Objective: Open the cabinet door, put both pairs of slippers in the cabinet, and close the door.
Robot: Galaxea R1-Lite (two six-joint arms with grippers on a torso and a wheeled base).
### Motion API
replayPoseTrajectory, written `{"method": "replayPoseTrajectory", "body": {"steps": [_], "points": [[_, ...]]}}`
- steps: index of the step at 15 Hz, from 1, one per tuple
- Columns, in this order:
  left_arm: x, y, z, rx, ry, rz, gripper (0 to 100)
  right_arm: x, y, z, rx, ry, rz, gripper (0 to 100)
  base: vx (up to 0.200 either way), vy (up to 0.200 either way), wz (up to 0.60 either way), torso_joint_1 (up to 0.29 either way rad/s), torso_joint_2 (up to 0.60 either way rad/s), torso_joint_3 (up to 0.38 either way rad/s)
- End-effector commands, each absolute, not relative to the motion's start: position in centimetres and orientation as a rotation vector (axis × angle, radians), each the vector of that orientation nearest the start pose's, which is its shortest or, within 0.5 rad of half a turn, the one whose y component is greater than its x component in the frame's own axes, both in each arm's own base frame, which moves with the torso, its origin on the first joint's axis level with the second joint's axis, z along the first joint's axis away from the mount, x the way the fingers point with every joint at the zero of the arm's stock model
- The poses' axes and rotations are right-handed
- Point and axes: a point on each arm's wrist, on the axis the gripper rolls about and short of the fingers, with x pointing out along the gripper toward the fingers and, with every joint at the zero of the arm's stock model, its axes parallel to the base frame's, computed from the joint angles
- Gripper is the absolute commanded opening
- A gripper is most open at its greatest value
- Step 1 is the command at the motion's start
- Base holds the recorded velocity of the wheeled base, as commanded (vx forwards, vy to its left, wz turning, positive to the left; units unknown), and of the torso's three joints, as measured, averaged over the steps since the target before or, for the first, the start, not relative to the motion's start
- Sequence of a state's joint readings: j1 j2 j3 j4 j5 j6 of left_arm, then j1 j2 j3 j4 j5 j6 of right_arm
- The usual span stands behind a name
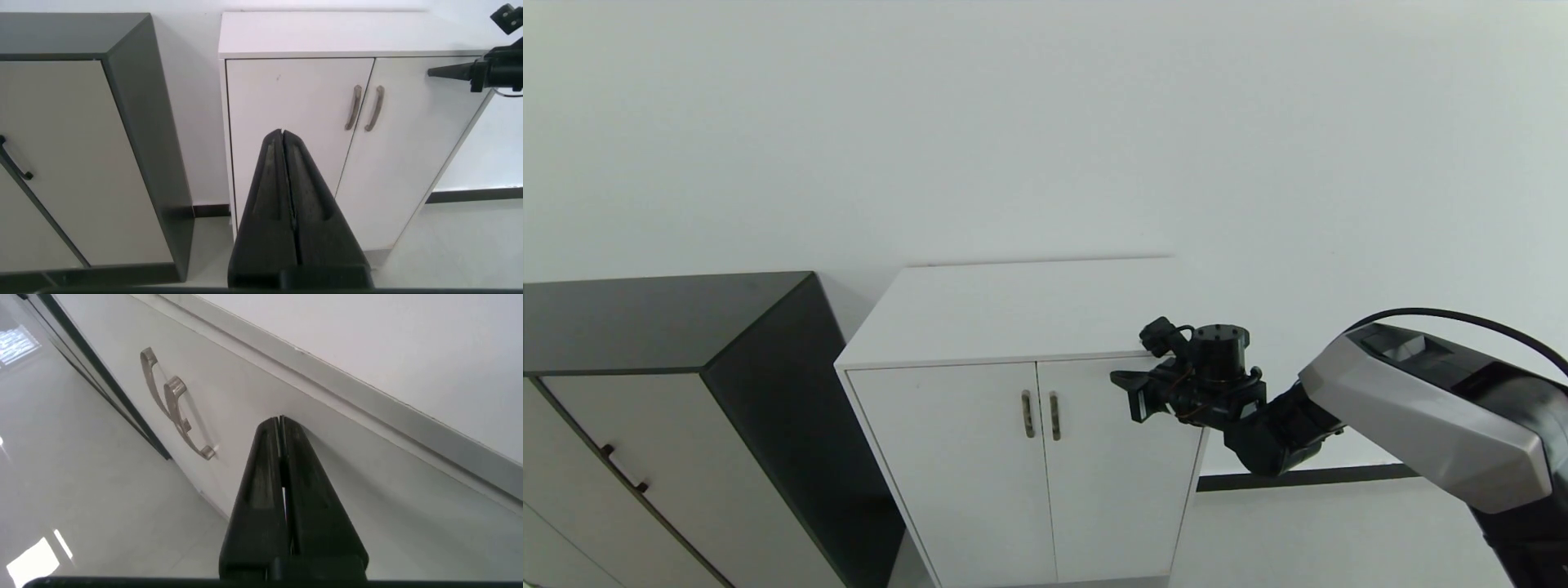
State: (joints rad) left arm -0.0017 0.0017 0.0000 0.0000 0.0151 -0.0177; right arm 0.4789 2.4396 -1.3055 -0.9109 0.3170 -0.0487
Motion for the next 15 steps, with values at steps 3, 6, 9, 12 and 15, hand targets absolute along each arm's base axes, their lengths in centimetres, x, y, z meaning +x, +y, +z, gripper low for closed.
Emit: {"method": "replayPoseTrajectory", "body": {"steps": [3,6,9,12,15], "points": [[-2.26,0.04,7.55,-0.018,0.003,0.014,0,41.6,22.38,4.2,-0.065,0.21,0.798,0,0.0,0.0,0.0,0.0,0.0,0.0],[-2.26,0.04,7.55,-0.018,0.003,0.014,0,41.8,22.4,4.17,-0.064,0.205,0.797,0,0.0,0.0,0.0,0.0,0.0,0.0],[-2.26,0.04,7.55,-0.018,0.003,0.014,0,41.86,22.35,4.13,-0.064,0.205,0.795,0,0.0,0.0,0.0,0.0,0.0,0.0],[-2.26,0.04,7.55,-0.018,0.003,0.014,0,42.03,22.19,4.17,-0.063,0.202,0.791,0,0.0,0.0,0.0,0.0,0.0,0.0],[-2.26,0.04,7.55,-0.018,0.003,0.014,0,41.96,22.07,4.16,-0.063,0.204,0.788,0,0.0,0.0,0.0,0.0,0.0,0.0]]}}
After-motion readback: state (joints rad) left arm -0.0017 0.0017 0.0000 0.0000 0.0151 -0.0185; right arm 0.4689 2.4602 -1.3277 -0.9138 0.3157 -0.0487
